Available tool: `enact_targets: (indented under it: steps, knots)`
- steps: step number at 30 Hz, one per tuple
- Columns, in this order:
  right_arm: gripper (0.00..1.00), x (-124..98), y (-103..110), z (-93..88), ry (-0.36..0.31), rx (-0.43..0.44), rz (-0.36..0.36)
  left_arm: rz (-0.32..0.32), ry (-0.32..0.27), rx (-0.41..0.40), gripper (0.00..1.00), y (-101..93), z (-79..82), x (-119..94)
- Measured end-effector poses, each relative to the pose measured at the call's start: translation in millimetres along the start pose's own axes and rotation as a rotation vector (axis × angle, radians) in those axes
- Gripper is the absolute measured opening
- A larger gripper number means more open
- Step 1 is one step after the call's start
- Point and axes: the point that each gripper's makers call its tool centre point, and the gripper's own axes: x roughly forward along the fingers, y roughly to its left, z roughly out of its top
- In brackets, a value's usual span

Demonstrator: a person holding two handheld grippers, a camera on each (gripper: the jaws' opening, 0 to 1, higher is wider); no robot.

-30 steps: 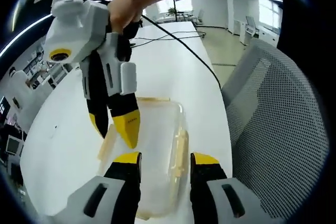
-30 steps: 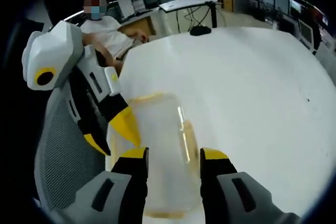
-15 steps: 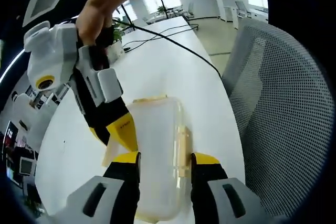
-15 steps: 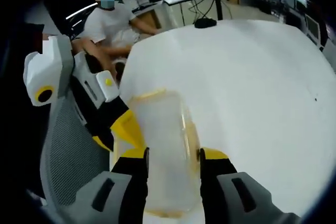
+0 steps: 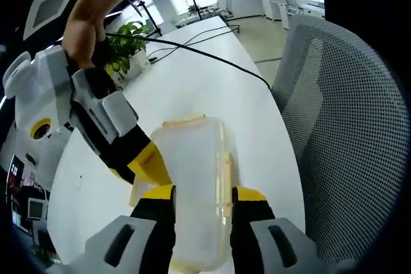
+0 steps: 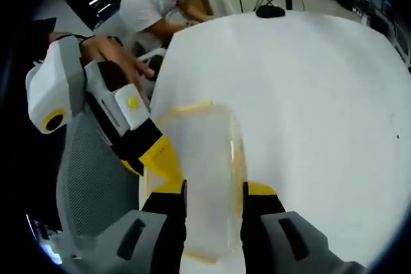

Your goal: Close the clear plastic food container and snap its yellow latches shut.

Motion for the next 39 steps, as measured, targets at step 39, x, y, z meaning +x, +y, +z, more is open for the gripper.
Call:
enact_targets:
  steps: [39]
  knots:
    - [0.35,-16.5,-7.2,3.4,-0.122,-0.002,-0.107,-0.002,0.017,-0.064,0.38,6.2,2.9,-9.9]
